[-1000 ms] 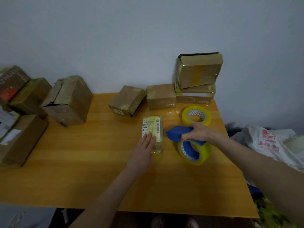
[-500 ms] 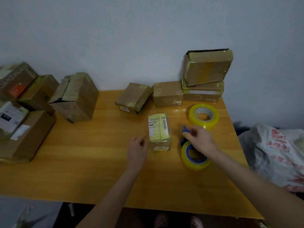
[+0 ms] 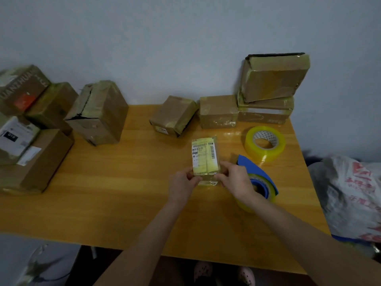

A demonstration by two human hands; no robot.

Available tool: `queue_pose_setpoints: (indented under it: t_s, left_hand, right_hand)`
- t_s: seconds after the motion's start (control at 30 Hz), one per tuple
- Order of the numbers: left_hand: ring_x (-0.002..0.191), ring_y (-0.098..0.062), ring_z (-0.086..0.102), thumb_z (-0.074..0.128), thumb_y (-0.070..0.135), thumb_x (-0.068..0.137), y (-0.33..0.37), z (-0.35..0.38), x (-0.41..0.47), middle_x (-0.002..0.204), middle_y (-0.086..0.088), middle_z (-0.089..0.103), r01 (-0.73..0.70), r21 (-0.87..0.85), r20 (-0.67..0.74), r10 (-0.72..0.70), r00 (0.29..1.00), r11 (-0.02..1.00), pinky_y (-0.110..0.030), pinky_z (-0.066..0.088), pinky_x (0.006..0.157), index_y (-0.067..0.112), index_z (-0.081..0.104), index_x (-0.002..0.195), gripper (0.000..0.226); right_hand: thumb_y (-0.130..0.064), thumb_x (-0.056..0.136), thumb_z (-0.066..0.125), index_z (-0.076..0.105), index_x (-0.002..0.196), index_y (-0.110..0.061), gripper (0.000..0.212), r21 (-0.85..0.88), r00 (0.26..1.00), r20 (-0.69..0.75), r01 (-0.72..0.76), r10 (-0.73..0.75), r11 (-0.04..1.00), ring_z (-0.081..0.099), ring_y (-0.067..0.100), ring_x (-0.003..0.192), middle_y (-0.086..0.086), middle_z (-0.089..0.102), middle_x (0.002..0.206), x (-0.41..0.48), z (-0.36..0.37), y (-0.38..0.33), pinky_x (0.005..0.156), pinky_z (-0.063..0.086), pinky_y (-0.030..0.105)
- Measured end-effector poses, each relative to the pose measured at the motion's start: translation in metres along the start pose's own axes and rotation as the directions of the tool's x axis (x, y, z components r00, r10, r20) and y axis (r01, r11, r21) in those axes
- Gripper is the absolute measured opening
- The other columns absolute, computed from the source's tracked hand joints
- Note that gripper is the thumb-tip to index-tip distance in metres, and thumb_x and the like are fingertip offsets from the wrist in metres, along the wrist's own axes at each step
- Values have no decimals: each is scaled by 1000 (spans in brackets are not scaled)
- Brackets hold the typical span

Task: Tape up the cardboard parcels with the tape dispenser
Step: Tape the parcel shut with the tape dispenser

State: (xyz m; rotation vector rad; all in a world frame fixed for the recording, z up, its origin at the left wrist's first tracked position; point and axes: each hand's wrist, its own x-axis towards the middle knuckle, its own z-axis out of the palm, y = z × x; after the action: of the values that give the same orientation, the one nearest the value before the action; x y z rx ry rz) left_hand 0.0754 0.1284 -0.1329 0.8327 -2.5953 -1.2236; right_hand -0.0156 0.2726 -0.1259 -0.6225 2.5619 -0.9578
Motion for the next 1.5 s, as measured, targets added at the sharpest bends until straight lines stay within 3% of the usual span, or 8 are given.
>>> queue_pose_setpoints:
  t_s: [0.13, 0.4, 0.77, 1.0, 1.1, 1.23, 1.37, 1.5]
  left_hand:
    - [70, -12, 60, 77, 25, 78, 2, 6, 4, 80, 2, 67, 6, 119, -30, -2, 1000, 993, -19, 45, 61, 12, 64, 107, 34]
    - [100, -25, 63, 73, 42, 79, 4, 10, 7, 113, -5, 64, 13, 255, 110, -43, 993, 967, -42, 53, 80, 18, 33, 134, 72]
    - [105, -18, 46, 48, 38, 93, 10, -14, 26, 122, -6, 46, -59, 397, 26, 53, 998, 916, -29, 43, 84, 16, 38, 142, 54]
    - [136, -29, 28, 54, 68, 80, 39, 3, 55, 151, -9, 26, -153, 591, 232, 14, 973, 792, -47, 33, 106, 17, 16, 149, 94]
    - [142, -29, 17, 66, 43, 81, 34, 0, 63, 157, -4, 16, -307, 654, 360, 73, 930, 691, -49, 25, 112, 27, 9, 151, 92]
    - [148, -22, -5, 56, 17, 91, 27, -21, 71, 161, 5, -2, -549, 654, 515, 225, 827, 521, -46, 6, 118, 44, 10, 149, 79]
    - [147, -22, 1, 53, 27, 94, 27, -16, 47, 161, -1, 1, -345, 574, 286, 213, 934, 743, -46, 20, 117, 41, 18, 149, 67]
    - [146, -29, -11, 55, 56, 87, 21, 2, 23, 160, -7, -10, -337, 594, 380, 115, 918, 730, -51, 11, 117, 43, 7, 149, 80]
  right_hand:
    - [-24, 84, 73, 48, 140, -19, 61, -108, 998, -58, 14, -20, 994, 66, 21, 91, 7, 71, 100, 1, 8, 5, 81, 56, 35]
    - [-68, 76, 63, 27, 143, -29, 85, -422, 995, -44, 62, -89, 904, 62, 18, 70, 0, 67, 91, 10, 6, 1, 50, 40, 27]
    - [-20, 93, 61, 27, 145, -23, 62, -188, 988, 119, 123, -101, 974, 67, 19, 91, 5, 69, 111, 7, 19, -3, 75, 58, 33]
    - [-49, 89, 61, 56, 102, -32, 23, -271, 993, 1, 110, -114, 956, 61, 7, 69, -16, 59, 73, -5, -23, 7, 54, 44, 19]
    - [-44, 91, 61, 51, 84, -33, 17, -212, 990, -134, 18, -47, 977, 59, 13, 69, -14, 54, 69, -5, -63, 29, 52, 40, 24]
    - [-40, 91, 62, 53, 118, -26, 32, -254, 991, -131, -43, 9, 966, 56, 15, 96, -7, 53, 104, 5, -75, 31, 68, 51, 30]
    - [-45, 85, 69, 33, 142, -19, 72, -341, 964, -71, -266, 257, 902, 39, 31, 129, 9, 38, 140, 8, -65, 29, 97, 46, 41]
    - [-44, 81, 73, 44, 129, -9, 66, -347, 857, 156, -418, 491, 839, 55, 29, 111, 10, 51, 124, 4, -68, 54, 87, 53, 40]
